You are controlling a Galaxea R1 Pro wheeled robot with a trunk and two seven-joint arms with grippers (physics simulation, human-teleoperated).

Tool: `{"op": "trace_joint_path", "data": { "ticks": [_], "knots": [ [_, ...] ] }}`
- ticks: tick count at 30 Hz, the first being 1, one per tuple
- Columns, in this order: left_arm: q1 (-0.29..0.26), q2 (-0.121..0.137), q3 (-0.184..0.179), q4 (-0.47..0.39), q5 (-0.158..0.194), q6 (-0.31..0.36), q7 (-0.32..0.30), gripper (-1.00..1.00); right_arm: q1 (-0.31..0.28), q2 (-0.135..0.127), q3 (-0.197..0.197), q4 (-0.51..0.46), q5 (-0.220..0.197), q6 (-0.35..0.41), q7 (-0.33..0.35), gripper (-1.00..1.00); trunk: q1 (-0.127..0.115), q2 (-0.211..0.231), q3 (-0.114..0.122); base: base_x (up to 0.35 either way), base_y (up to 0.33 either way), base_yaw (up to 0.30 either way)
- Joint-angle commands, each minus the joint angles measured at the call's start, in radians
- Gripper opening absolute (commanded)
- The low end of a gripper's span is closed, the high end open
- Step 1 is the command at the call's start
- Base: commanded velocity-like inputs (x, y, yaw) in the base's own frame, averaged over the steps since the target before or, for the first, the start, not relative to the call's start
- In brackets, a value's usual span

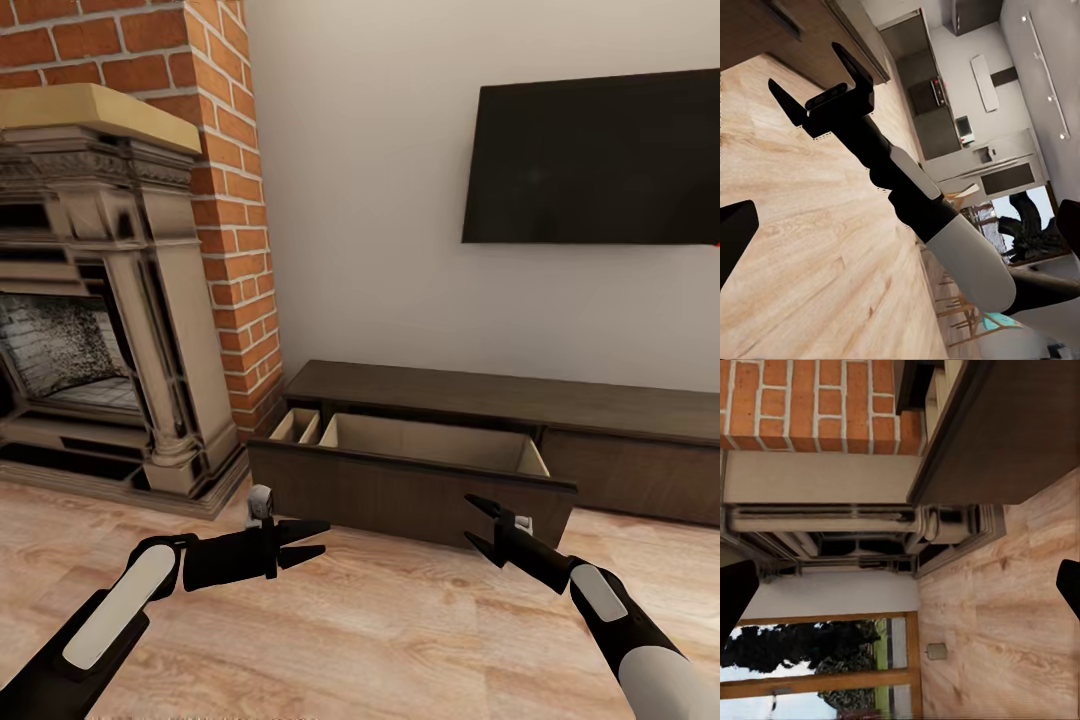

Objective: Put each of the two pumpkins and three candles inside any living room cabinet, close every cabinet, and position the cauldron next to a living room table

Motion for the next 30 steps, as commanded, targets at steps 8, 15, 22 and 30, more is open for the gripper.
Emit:
{"op": "trace_joint_path", "data": {
  "ticks": [8,15,22,30],
  "knots": [
    [-0.001,0.001,-0.002,0.000,-0.005,0.001,-0.007,1.00,0.000,0.000,-0.003,0.001,0.001,0.005,0.005,1.00,0.000,0.000,-0.001,0.000,-0.279,0.255],
    [-0.001,0.001,-0.001,0.000,-0.005,0.001,-0.007,1.00,0.000,0.000,-0.004,0.002,0.001,0.005,0.006,1.00,0.000,0.000,0.001,0.000,-0.203,-0.101],
    [-0.001,0.002,-0.001,0.000,-0.005,0.001,-0.007,1.00,0.000,0.001,-0.005,0.025,0.000,0.005,0.007,1.00,0.000,0.000,0.005,0.000,-0.025,-0.268],
    [-0.001,0.002,-0.001,0.000,-0.005,0.001,-0.007,1.00,0.000,0.000,-0.005,0.030,0.000,0.005,0.008,1.00,0.000,0.000,0.010,0.000,-0.001,-0.275]
  ]
}}
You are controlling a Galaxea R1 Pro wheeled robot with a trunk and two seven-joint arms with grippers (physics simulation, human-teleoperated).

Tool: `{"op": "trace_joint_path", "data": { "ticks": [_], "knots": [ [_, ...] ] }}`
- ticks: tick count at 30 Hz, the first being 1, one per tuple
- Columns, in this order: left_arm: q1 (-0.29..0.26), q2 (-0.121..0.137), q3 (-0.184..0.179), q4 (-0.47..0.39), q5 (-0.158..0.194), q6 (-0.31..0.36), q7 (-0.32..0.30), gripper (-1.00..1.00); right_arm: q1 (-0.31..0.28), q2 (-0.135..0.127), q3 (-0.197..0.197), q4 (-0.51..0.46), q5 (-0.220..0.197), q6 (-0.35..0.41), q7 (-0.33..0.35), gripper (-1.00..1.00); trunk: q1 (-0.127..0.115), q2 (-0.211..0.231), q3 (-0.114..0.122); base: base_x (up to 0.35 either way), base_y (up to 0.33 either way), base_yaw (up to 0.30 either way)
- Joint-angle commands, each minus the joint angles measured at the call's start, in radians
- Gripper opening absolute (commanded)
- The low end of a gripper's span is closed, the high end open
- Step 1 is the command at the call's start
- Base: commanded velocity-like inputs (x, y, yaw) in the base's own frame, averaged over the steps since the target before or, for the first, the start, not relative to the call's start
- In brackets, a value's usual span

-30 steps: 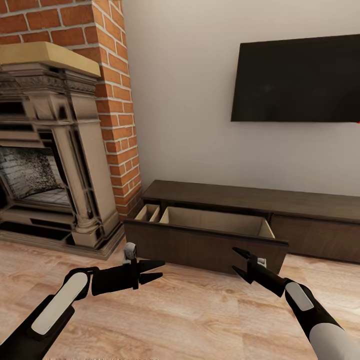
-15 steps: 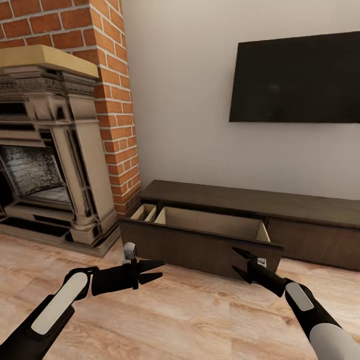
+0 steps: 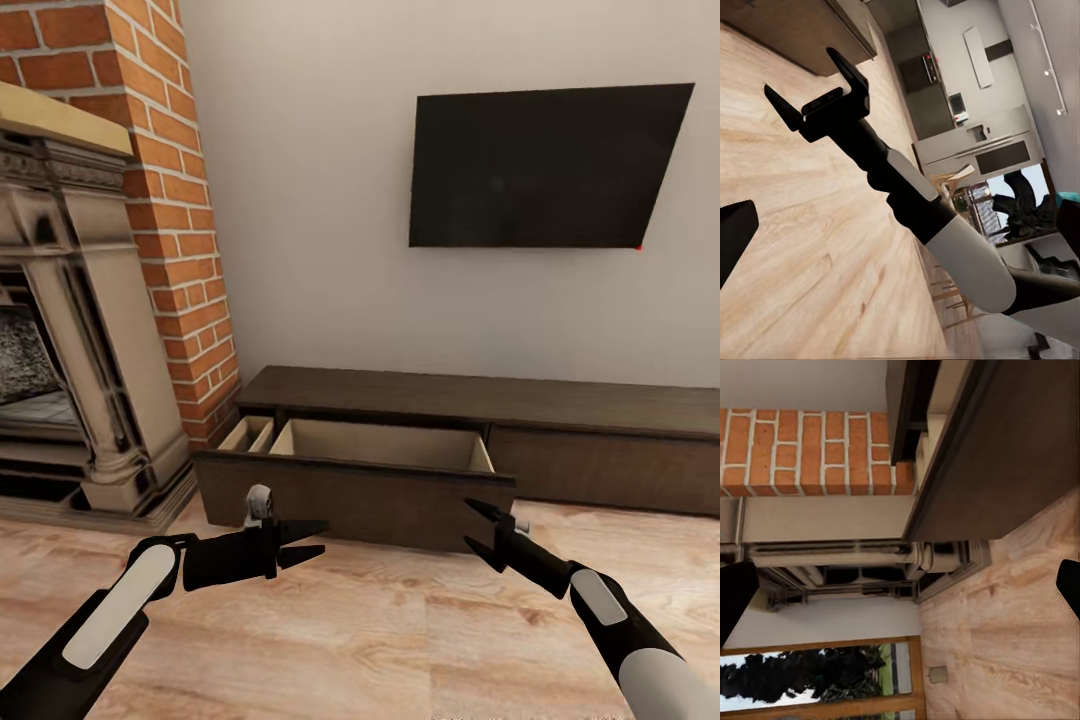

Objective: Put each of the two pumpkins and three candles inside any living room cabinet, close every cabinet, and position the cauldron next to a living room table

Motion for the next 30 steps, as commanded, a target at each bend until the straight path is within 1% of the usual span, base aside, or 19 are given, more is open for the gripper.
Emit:
{"op": "trace_joint_path", "data": {
  "ticks": [1,19,22,24,30],
  "knots": [
    [-0.001,0.001,-0.001,0.000,-0.005,0.000,-0.007,1.00,-0.001,0.001,-0.004,0.001,0.002,0.005,0.002,1.00,0.000,0.000,0.000,0.000,0.000,-0.275],
    [-0.001,0.001,0.000,0.001,-0.005,0.000,-0.007,1.00,-0.001,0.000,-0.006,0.003,0.002,0.005,0.002,1.00,0.000,0.000,0.011,0.000,0.000,-0.275],
    [-0.001,0.001,-0.001,0.001,-0.005,0.000,-0.007,1.00,-0.001,0.000,-0.006,0.019,0.001,0.005,0.003,1.00,0.000,0.000,0.013,0.000,0.000,-0.275],
    [-0.001,0.001,-0.001,0.001,-0.005,0.000,-0.007,1.00,-0.001,0.000,-0.007,0.036,-0.005,0.004,0.003,1.00,0.000,0.000,0.014,0.000,0.000,-0.275],
    [-0.001,0.000,-0.001,0.000,-0.005,0.000,-0.007,1.00,-0.001,0.000,-0.007,0.044,-0.014,0.004,0.003,1.00,0.000,0.000,0.018,0.000,0.000,-0.275]
  ]
}}
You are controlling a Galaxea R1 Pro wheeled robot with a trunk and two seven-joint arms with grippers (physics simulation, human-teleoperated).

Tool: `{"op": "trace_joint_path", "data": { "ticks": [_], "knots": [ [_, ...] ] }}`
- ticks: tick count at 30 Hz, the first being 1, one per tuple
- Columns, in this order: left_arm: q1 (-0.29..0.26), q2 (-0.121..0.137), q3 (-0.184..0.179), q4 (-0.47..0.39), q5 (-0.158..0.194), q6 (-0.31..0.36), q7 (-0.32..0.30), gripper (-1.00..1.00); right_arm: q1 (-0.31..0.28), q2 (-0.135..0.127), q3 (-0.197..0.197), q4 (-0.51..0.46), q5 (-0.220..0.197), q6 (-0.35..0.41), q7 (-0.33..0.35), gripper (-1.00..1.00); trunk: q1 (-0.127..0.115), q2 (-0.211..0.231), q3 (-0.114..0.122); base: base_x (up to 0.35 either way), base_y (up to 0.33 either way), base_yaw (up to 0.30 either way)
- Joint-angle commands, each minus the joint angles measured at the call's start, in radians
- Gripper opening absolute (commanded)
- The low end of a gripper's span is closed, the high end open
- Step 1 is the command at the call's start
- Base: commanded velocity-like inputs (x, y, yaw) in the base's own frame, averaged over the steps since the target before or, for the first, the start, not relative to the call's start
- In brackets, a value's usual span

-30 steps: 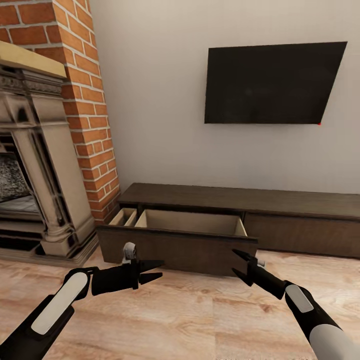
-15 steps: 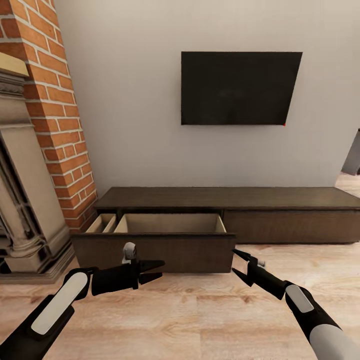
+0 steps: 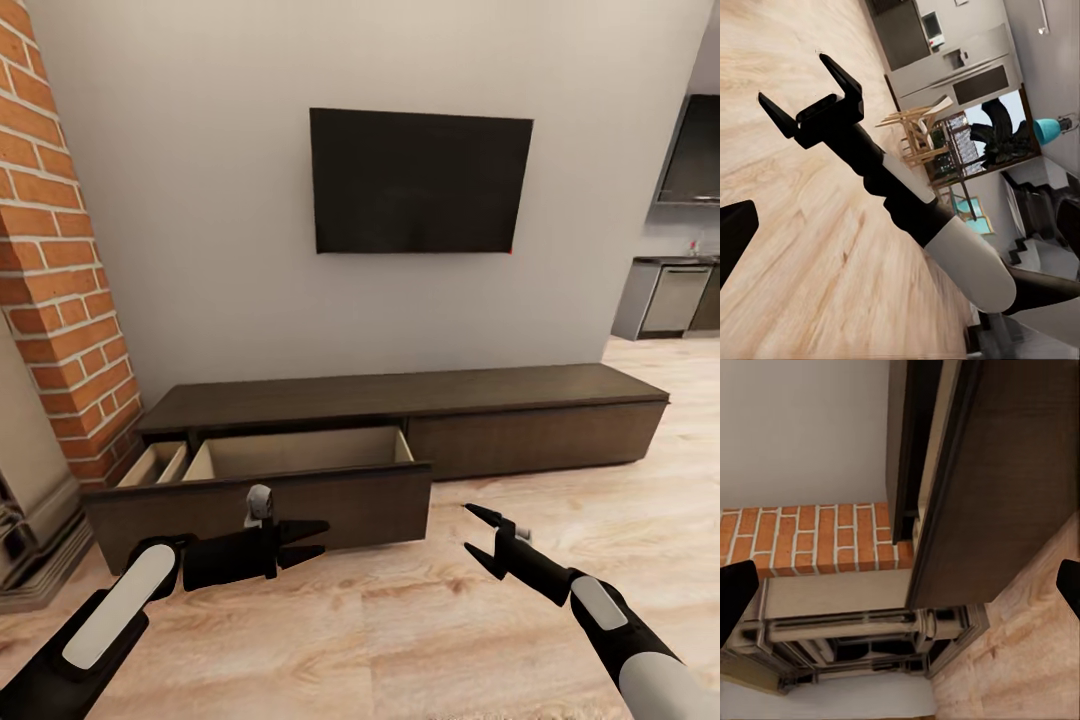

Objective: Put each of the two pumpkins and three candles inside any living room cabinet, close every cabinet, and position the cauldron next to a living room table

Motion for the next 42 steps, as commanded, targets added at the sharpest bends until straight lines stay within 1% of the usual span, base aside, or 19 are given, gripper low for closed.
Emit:
{"op": "trace_joint_path", "data": {
  "ticks": [1,26,42],
  "knots": [
    [-0.001,0.001,-0.001,0.000,-0.005,0.000,-0.007,1.00,-0.001,0.000,-0.004,0.001,0.002,0.005,0.002,1.00,0.000,0.000,0.000,0.000,0.000,-0.275],
    [-0.001,0.001,-0.001,0.000,-0.006,0.000,-0.007,1.00,-0.001,0.000,-0.004,0.004,0.001,0.005,0.002,1.00,0.000,0.000,0.017,0.000,0.000,-0.275],
    [-0.001,-0.001,-0.002,0.001,-0.008,0.000,-0.007,1.00,-0.001,-0.001,-0.004,0.022,0.001,0.005,0.002,1.00,0.000,0.000,0.028,0.000,0.000,-0.274]
  ]
}}
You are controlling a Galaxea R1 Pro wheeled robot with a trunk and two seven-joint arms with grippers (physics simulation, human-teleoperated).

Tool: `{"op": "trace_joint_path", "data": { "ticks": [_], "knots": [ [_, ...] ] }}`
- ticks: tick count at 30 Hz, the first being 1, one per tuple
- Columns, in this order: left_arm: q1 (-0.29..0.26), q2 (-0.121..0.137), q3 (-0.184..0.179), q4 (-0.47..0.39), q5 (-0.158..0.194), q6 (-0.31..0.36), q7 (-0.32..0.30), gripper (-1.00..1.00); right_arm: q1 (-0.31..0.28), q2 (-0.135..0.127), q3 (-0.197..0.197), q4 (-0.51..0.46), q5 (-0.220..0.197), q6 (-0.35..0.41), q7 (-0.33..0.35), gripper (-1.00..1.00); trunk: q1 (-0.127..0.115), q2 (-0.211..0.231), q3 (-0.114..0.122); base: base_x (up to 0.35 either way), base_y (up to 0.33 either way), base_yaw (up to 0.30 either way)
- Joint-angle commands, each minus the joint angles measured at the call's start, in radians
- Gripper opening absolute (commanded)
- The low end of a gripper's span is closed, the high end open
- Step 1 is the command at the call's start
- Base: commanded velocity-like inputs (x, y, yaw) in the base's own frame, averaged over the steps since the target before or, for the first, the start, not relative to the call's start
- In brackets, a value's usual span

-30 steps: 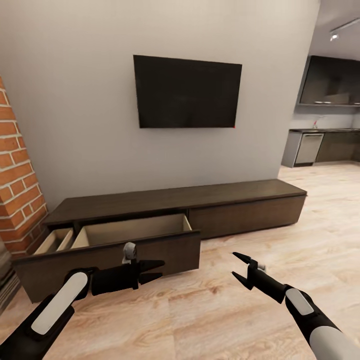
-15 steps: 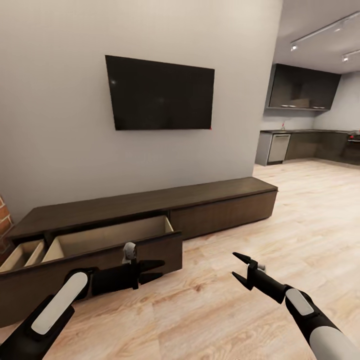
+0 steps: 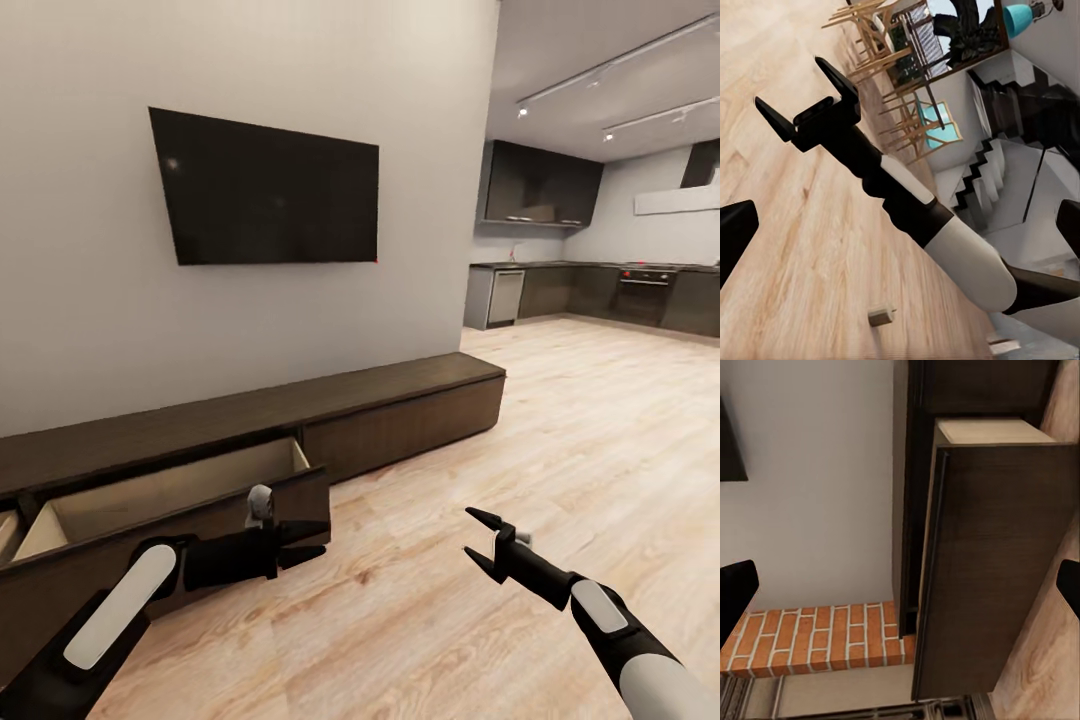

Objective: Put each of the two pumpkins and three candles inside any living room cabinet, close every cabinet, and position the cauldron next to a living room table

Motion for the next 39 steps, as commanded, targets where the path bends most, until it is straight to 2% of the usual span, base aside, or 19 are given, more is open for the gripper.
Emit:
{"op": "trace_joint_path", "data": {
  "ticks": [1,10,39],
  "knots": [
    [-0.001,0.000,-0.002,0.000,-0.006,0.000,-0.007,1.00,-0.001,0.000,-0.004,0.001,0.002,0.005,0.002,1.00,0.000,0.000,0.000,0.000,0.000,-0.273],
    [-0.001,-0.003,-0.007,0.000,-0.010,0.000,-0.007,1.00,-0.001,0.001,-0.004,0.001,0.002,0.004,0.022,1.00,0.000,0.000,0.006,0.000,0.000,-0.272],
    [-0.001,-0.002,-0.006,0.000,-0.011,-0.001,-0.007,1.00,-0.001,0.000,-0.004,0.002,0.002,0.002,0.024,1.00,0.000,0.000,0.028,0.000,0.000,-0.271]
  ]
}}
